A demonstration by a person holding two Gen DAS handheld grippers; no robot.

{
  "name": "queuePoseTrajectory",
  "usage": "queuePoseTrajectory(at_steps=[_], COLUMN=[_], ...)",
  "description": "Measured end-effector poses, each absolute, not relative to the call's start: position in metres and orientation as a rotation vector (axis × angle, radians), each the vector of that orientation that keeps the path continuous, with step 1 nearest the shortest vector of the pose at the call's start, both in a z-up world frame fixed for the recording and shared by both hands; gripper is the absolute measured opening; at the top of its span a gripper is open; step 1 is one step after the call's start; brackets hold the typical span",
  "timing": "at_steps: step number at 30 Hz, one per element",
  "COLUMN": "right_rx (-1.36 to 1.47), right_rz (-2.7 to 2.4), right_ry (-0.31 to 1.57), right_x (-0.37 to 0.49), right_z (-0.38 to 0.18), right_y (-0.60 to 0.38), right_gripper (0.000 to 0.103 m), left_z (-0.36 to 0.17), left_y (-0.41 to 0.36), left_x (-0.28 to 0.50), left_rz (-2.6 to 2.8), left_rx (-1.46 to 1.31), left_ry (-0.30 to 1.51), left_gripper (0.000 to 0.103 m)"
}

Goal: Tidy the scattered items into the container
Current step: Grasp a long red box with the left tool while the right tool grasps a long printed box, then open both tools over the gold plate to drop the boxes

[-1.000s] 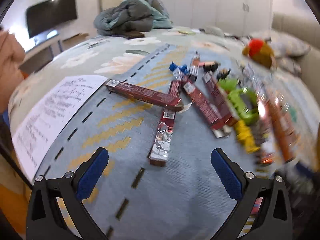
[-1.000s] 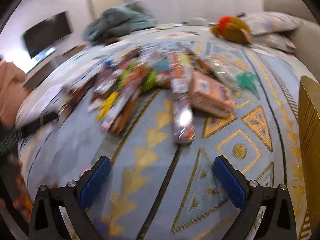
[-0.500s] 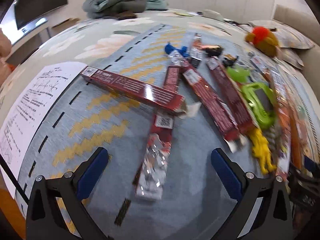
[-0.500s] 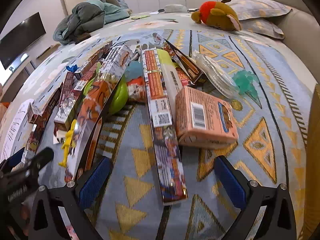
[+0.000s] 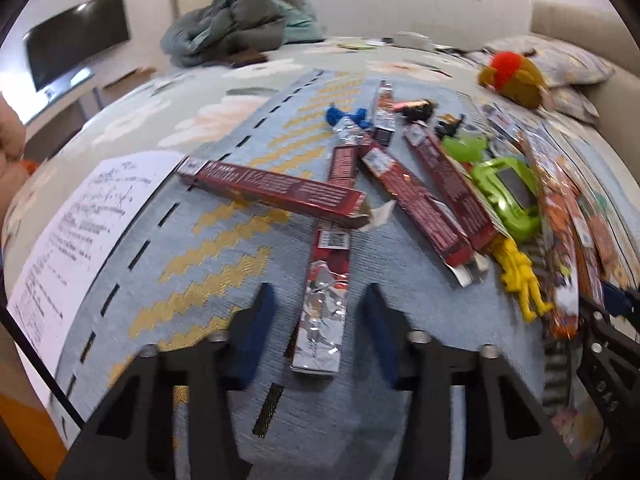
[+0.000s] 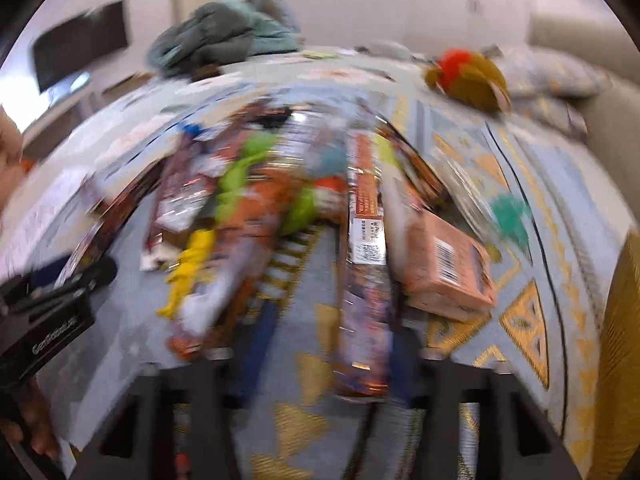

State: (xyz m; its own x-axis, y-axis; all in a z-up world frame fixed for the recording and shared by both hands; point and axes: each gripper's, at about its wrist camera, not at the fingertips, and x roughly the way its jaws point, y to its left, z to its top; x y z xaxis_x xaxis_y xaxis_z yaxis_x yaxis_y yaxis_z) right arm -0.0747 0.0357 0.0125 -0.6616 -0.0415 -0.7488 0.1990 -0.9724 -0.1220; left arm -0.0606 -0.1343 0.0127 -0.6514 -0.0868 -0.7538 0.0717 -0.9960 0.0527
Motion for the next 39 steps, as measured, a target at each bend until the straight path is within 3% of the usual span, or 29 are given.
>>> queuePoseTrajectory(at_steps=[1, 2, 6, 12, 17, 21, 24, 34, 35, 37, 39], right_rx=[1.214, 1.202, 1.228, 1.174, 1.045, 0.973, 0.991, 1.172, 1.236, 1.326, 1.289], right_rz=[-2.742, -2.745, -2.745, -2.811, -2.927, -3.089, -3.174, -3.329, -3.358, -3.446, -3.497], right_ry=[0.323, 0.323, 0.026, -0.252, -0.37, -0.367, -0.479, -0.558, -0.512, -0.433, -0.449], right_x=[-0.072, -0.068, -0.05, 0.006, 0.047, 0.068, 0.072, 0.094, 0.093, 0.096, 0.103], right_z=[0.012, 0.013, 0.02, 0.038, 0.073, 0.091, 0.096, 0.087, 0.086, 0.086, 0.09], right_y=[0.032, 0.031, 0.063, 0.114, 0.154, 0.179, 0.214, 0.304, 0.307, 0.312, 0.316], right_gripper=[0.023, 0.022, 0.017, 0.017, 0.017, 0.017, 0.017, 0.017, 0.018, 0.03, 0.057], left_z=[0.014, 0.016, 0.033, 0.073, 0.109, 0.137, 0.146, 0.128, 0.124, 0.116, 0.114], left_y=[-0.133, -0.131, -0.124, -0.116, -0.08, -0.019, 0.025, 0.142, 0.145, 0.15, 0.147], left_x=[-0.059, -0.057, -0.039, -0.004, 0.017, 0.028, 0.034, 0.032, 0.032, 0.03, 0.031], left_rz=[-2.795, -2.807, -2.926, -3.081, -3.238, -3.403, -3.499, -3.552, -3.534, -3.471, -3.433], left_rx=[1.273, 1.276, 1.23, 1.132, 1.074, 1.102, 1.113, 1.383, 1.43, 1.543, 1.578], left_ry=[-0.046, -0.06, -0.069, 0.213, 0.347, 0.308, 0.257, 0.141, 0.145, 0.103, 0.106], left_gripper=[0.017, 0.015, 0.015, 0.015, 0.015, 0.015, 0.015, 0.015, 0.016, 0.021, 0.025])
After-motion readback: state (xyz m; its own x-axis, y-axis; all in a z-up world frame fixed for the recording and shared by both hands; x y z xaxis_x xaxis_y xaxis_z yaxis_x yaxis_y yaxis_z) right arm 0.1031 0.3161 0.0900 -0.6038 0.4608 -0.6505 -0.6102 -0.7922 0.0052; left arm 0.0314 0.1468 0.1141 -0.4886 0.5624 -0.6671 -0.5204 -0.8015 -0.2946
